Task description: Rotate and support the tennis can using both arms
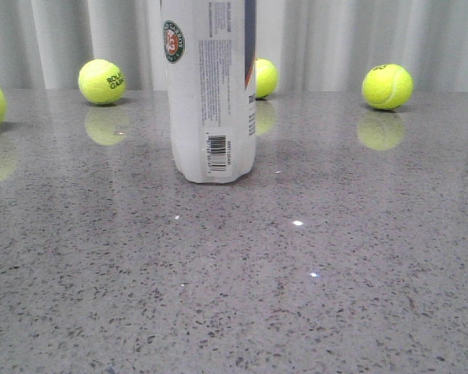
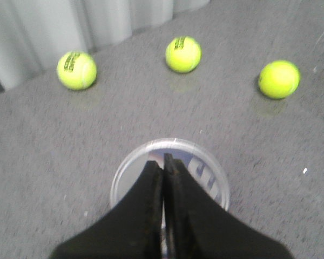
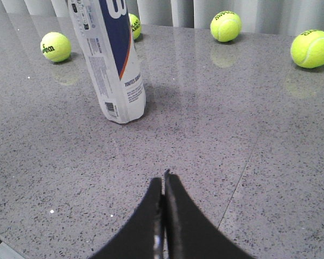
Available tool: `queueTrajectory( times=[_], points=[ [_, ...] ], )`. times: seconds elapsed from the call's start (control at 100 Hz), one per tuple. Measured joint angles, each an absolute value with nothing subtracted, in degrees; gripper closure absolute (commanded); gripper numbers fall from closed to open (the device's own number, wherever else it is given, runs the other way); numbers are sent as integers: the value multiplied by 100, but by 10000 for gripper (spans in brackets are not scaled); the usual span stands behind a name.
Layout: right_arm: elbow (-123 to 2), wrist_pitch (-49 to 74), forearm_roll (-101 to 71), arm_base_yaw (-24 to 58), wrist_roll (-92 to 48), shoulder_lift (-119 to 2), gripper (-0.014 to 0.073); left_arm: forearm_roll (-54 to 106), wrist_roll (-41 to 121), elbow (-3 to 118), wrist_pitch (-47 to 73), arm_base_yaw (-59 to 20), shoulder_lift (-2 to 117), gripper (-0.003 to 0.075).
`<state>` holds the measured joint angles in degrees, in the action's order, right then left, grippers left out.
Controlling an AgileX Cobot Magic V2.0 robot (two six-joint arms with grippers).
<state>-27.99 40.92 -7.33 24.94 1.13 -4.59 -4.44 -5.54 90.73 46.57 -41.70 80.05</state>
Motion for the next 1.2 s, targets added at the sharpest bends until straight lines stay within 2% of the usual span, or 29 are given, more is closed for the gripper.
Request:
queueTrajectory(
  times=[0.55, 0.9, 1.2],
  points=[
    [-2799, 4092, -733, 2494, 113, -459, 650, -647, -911, 5855, 3302, -4170, 5810, 741],
    [-2799, 4092, -733, 2494, 113, -459, 650, -831, -932, 4654, 3686, -3955, 4556, 741],
    [-2799, 4092, -733, 2494, 113, -459, 650, -1508, -934, 3558, 3526, -3605, 3260, 741]
  ],
)
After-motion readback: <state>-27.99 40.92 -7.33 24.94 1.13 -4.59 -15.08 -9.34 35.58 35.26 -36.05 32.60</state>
